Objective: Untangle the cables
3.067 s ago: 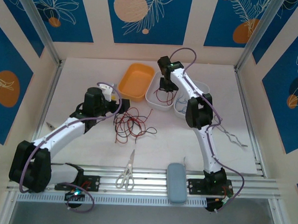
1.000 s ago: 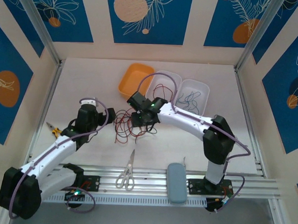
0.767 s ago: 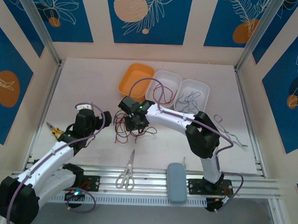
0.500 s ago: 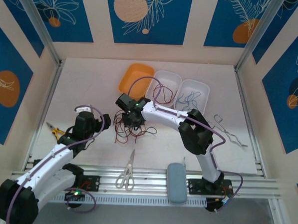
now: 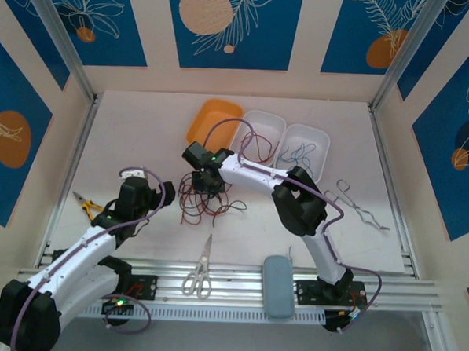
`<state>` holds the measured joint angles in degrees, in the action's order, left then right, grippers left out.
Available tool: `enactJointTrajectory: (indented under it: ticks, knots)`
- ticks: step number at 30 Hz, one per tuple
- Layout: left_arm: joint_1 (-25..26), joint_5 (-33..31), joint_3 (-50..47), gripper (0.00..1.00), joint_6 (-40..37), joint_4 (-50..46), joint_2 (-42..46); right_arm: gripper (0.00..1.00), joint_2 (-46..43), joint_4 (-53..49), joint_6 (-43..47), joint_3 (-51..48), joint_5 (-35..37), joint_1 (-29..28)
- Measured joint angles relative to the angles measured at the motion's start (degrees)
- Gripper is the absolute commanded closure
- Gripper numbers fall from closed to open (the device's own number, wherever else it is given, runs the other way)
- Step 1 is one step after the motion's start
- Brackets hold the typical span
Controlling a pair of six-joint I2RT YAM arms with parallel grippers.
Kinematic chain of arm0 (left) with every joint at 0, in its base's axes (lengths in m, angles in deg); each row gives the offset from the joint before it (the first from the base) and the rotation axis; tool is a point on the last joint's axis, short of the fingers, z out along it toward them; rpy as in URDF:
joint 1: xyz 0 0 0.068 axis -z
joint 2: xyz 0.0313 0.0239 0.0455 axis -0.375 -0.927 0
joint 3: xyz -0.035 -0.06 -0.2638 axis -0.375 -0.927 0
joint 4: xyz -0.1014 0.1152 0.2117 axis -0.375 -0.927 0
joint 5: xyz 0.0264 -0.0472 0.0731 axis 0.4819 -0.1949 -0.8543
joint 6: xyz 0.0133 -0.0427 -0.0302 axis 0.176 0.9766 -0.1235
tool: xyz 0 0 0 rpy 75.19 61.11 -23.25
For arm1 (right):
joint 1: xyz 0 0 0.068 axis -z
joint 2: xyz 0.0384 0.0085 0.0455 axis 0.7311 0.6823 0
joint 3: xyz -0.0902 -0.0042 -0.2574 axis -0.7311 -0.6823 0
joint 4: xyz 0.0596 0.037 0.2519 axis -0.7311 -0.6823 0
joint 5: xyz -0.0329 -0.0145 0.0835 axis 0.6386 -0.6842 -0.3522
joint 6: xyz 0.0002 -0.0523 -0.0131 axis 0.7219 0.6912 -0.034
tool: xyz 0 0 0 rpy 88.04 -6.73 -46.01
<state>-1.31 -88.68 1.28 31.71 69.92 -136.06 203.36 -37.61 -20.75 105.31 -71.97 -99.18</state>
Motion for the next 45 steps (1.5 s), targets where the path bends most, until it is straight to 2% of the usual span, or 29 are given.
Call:
enactJointTrajectory:
  ticks: [4,9,14,18,27,31,36,41,45]
  knots:
    - [-0.07,0.46,0.0,0.0,0.0,0.5,-0.74,0.78,0.31,-0.07,-0.02,0.0,-0.79,0.0]
    - [-0.07,1.55,0.0,0.0,-0.02,1.27,-1.86,0.99,0.28,0.11,-0.35,-0.22,-1.81,-0.07]
    - [-0.07,4.96,0.07,0.0,-0.76,1.68,-2.45,1.0,-2.36,0.96,0.24,-3.65,-2.64,-0.68]
    - [-0.07,9.55,1.99,0.01,-2.49,1.49,-4.35,1.0,-9.42,2.75,1.92,-8.68,-3.41,-2.19]
    - [-0.07,19.76,8.7,0.17,-4.52,1.27,-9.94,1.0,-29.03,11.52,6.36,-20.76,-5.46,-3.56]
    - [0.09,23.04,9.64,0.19,-4.28,0.98,-9.94,1.0,-33.77,14.84,8.98,-25.44,-5.46,-3.32]
    - [0.92,25.38,9.79,0.3,-3.93,1.53,-9.05,1.0,-37.59,18.4,12.15,-27.91,-6.56,-1.97]
    - [1.84,26.36,9.64,0.28,-4.9,4.5,-8.87,1.0,-41.51,21.33,14.16,-28.0,-9.22,-0.68]
    - [2.34,26.47,8.39,0.25,-9.62,10.27,-9.05,1.0,-44.33,22.71,14.64,-28.0,-12.35,0.33]
